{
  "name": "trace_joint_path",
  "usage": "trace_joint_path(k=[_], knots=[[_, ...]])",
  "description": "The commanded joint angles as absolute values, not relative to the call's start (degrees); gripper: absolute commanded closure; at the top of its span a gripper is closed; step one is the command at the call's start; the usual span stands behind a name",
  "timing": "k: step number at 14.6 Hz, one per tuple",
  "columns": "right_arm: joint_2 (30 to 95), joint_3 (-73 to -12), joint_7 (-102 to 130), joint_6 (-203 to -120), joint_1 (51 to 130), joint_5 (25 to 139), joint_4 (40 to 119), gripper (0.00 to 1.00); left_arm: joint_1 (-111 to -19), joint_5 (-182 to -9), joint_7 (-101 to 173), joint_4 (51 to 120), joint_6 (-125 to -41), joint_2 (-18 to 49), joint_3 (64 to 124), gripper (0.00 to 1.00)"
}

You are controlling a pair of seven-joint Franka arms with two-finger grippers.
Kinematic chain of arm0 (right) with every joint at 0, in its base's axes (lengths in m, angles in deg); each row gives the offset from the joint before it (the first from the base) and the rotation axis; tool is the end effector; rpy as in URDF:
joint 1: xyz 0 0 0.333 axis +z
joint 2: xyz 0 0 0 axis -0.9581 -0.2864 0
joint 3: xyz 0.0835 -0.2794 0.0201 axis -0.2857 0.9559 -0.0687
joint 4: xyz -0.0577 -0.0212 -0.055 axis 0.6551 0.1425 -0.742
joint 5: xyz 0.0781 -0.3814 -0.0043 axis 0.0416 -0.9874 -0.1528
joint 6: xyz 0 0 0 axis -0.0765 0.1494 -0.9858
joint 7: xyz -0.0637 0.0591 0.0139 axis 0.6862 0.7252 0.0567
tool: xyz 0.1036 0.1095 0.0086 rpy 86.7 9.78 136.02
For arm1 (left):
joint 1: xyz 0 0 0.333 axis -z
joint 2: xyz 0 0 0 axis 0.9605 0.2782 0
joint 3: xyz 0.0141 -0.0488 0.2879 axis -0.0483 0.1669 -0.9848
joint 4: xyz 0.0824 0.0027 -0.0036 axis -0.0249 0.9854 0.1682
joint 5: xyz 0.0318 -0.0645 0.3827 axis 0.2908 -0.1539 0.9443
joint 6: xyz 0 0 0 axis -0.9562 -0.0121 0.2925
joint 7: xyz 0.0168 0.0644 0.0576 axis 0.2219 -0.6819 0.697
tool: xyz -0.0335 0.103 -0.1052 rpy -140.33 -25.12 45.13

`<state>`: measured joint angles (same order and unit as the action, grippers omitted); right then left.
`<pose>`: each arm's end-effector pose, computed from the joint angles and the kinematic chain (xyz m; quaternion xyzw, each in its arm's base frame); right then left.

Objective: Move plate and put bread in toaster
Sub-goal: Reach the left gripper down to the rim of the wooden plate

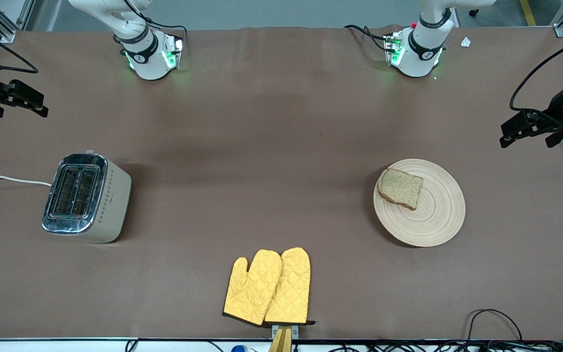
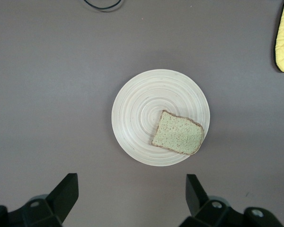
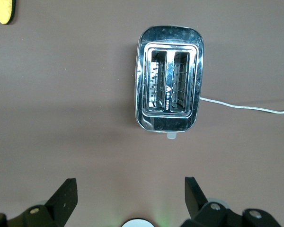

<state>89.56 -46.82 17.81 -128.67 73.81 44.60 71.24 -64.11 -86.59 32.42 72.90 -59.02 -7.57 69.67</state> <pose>0.5169 -0.0095 0.5767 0.9994 0.0022 -0.0351 0.0054 0.5708 -0.0401 0.5625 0.9994 -0.0098 0.0323 0.0005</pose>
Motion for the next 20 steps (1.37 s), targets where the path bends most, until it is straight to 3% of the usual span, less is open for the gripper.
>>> trace_joint_path(k=[1,11,20], knots=[[89.84,-46.82,18.02,-128.32,73.53,45.53,71.29,0.0,-64.0,-86.41,32.53,71.11,-58.49,-6.32,69.71,0.0],[89.84,-46.82,18.02,-128.32,73.62,45.53,71.29,0.0,-67.5,-89.38,30.33,72.78,-57.17,-3.6,69.53,0.0],[89.84,-46.82,18.02,-128.32,73.89,45.53,71.29,0.0,-85.62,-116.28,4.44,72.52,-60.15,18.62,69.53,0.0]])
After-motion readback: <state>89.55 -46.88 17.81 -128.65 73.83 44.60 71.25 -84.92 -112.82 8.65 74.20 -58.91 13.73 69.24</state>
